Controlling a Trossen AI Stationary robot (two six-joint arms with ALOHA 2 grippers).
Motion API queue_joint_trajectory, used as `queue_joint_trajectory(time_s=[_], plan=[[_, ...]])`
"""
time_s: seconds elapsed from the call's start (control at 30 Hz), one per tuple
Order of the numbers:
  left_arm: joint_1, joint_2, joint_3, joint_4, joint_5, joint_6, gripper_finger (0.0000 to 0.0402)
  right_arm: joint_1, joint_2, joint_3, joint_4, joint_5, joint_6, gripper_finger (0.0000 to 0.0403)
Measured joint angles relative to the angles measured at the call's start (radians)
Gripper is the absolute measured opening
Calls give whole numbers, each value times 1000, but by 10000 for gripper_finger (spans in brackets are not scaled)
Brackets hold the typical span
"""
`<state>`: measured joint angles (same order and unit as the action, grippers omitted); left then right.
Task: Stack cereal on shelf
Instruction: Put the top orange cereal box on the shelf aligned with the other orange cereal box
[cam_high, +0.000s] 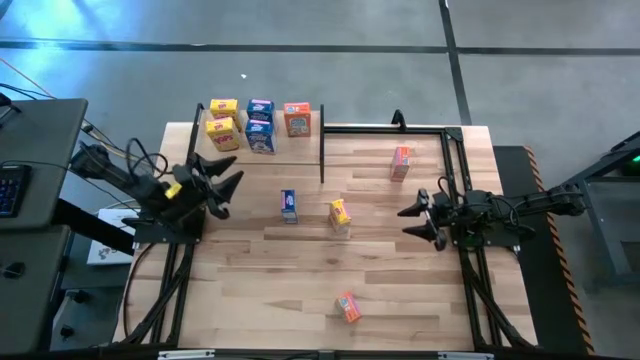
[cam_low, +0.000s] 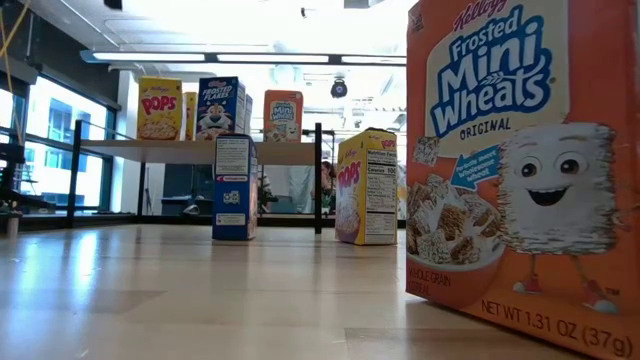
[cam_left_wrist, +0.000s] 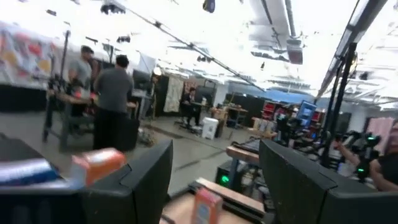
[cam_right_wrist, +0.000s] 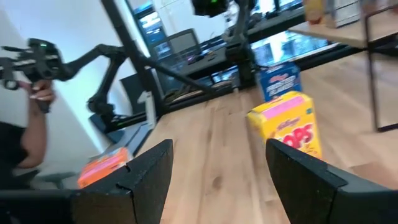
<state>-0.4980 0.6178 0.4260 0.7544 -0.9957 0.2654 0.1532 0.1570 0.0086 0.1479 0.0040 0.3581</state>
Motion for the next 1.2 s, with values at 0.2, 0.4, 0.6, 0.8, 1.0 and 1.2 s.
queue_joint_trajectory(time_s=[0.2, 0.4, 0.6, 0.8, 1.0, 1.2], plan=[[12, -1, 75, 0, -67, 131, 229, -1, 0, 3, 19, 84, -25, 250], [14, -7, 98, -1, -156, 218, 229, -1, 0, 6, 92, 190, -70, 250], [14, -8, 98, -2, -232, 228, 229, -3, 0, 7, 97, 273, -71, 252], [14, -8, 98, -2, -232, 244, 229, -3, 10, 73, 69, 328, -76, 271], [14, -8, 98, -19, -233, 244, 229, -3, 76, 284, -138, 554, -97, 281], [14, -8, 98, -69, -274, 244, 229, -3, 195, 565, -487, 828, 98, 281]])
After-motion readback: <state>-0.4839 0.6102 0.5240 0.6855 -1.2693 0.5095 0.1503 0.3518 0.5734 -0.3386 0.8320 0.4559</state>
